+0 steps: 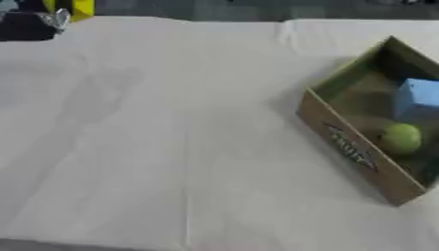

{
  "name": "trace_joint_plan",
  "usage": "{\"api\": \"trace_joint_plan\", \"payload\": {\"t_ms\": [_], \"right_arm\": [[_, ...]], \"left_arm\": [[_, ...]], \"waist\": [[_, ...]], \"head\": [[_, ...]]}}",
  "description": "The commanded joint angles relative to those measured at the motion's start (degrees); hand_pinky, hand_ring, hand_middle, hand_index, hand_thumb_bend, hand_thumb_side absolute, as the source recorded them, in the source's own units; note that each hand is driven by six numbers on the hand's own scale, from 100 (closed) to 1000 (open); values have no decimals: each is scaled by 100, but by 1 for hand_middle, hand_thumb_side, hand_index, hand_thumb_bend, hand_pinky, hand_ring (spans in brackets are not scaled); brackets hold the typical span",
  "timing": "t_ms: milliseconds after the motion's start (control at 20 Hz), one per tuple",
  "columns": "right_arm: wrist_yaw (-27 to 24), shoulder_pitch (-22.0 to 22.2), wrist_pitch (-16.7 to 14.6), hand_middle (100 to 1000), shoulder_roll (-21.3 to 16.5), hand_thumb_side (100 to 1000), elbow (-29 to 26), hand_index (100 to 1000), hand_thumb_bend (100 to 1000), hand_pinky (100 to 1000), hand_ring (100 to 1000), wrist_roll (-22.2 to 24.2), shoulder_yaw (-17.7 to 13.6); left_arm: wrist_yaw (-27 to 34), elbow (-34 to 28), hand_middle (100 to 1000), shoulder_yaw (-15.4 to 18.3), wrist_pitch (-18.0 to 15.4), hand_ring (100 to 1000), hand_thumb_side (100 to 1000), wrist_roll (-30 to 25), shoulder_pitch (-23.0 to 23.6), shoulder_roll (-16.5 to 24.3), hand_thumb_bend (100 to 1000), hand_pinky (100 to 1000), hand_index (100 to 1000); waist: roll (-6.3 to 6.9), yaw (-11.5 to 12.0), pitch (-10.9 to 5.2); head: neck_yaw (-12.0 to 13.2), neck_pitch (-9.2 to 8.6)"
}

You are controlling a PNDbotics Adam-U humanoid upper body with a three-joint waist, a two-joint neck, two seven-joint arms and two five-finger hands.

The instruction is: Pick up the objects with one hand, pass them to the other hand, and then place them into the box on the other side of the table.

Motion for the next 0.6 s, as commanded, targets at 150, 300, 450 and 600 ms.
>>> {"api": "trace_joint_plan", "payload": {"t_ms": [150, 300, 450, 600], "right_arm": [[-45, -392, 10, 895, -228, 470, -142, 869, 100, 972, 796, 116, 202], [62, -581, -15, 902, -177, 470, -120, 875, 100, 981, 804, 217, 348], [201, -737, -84, 906, -99, 470, -117, 877, 100, 983, 809, 304, 490], [339, -886, -124, 907, -17, 470, -109, 877, 100, 983, 811, 410, 650]], "left_arm": [[219, -167, 490, 4, -77, 440, 235, 802, 84, -511, 100, 628, 596], [303, -168, 488, -55, -197, 437, 251, 1177, 161, -807, 100, 625, 595], [348, -149, 487, -123, -279, 435, 269, 1409, 245, -1044, 100, 623, 594], [377, -109, 486, -195, -387, 434, 282, 1607, 355, -1262, 100, 622, 593]], "waist": [[35, 37, -272], [24, 50, -305], [16, 57, -329], [11, 60, -340]], "head": [[-108, 109], [-163, 142], [-206, 154], [-242, 154]]}}
